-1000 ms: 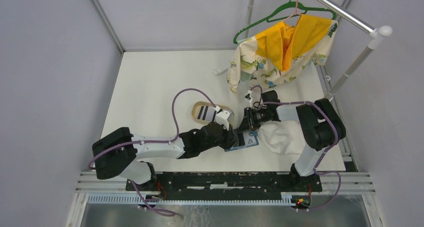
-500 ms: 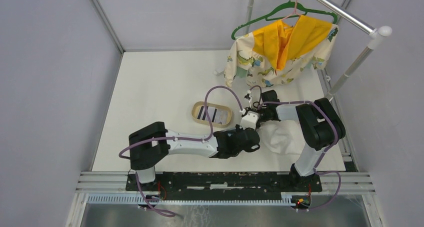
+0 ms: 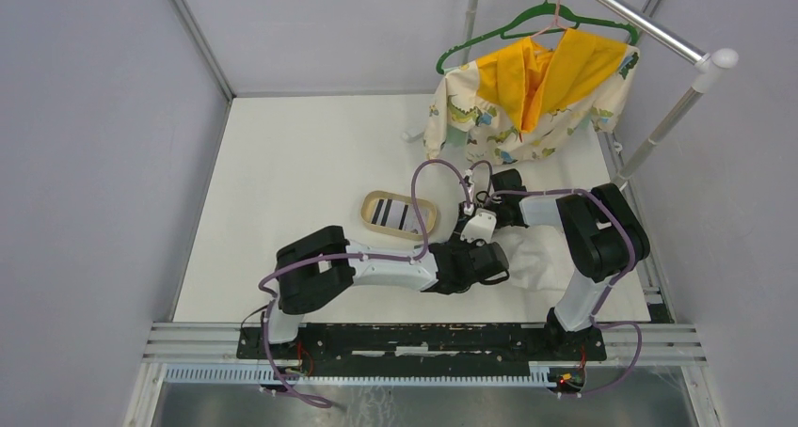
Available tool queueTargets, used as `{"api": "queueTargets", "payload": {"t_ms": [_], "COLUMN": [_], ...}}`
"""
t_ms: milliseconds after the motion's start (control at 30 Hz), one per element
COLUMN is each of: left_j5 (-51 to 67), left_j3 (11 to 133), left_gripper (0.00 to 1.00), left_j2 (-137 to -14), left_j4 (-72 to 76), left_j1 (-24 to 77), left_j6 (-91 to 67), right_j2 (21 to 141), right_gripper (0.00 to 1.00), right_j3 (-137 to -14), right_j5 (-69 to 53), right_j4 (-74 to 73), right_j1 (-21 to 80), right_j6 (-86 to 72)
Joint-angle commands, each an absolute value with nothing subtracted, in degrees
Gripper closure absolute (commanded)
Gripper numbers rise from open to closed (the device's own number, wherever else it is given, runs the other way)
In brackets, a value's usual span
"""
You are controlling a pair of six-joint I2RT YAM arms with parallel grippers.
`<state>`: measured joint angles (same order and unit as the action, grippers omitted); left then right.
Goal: Put the credit cards into the card holder
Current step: Insert the credit card into the card holder.
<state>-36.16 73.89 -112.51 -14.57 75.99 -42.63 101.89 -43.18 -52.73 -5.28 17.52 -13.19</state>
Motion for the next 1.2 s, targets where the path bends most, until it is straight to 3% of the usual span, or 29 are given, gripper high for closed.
{"api": "queueTargets", "payload": {"t_ms": [0,233,500,867,1167], "left_j5": [-41.88,-46.57,-48.41,-49.11,-42.29], "left_j3": [77.8,80.18,78.4,76.31,67.64], "left_gripper": [0.93,0.77,0.66,0.62,0.59], "left_j2": [-114.4,-116.72,-115.46,-112.09,-101.1], "left_j4": [-17.37,-23.78,-26.44,-26.81,-15.93], "left_j1": [76.06,75.68,74.79,74.59,74.88], "left_j6": [-45.98,-50.5,-54.61,-55.15,-46.91], "right_j2": [103.36,103.4,103.41,102.38,98.59], "right_gripper": [0.72,0.71,0.7,0.67,0.65], "right_j3": [-43.86,-43.99,-44.03,-44.81,-46.14], "right_j5": [-49.13,-49.13,-49.04,-49.22,-48.92], "right_j4": [-6.15,-6.28,-6.37,-7.15,-8.38], "right_j1": [17.72,17.73,17.74,17.73,17.6], "right_j6": [-11.04,-10.95,-10.74,-9.74,-7.31]}}
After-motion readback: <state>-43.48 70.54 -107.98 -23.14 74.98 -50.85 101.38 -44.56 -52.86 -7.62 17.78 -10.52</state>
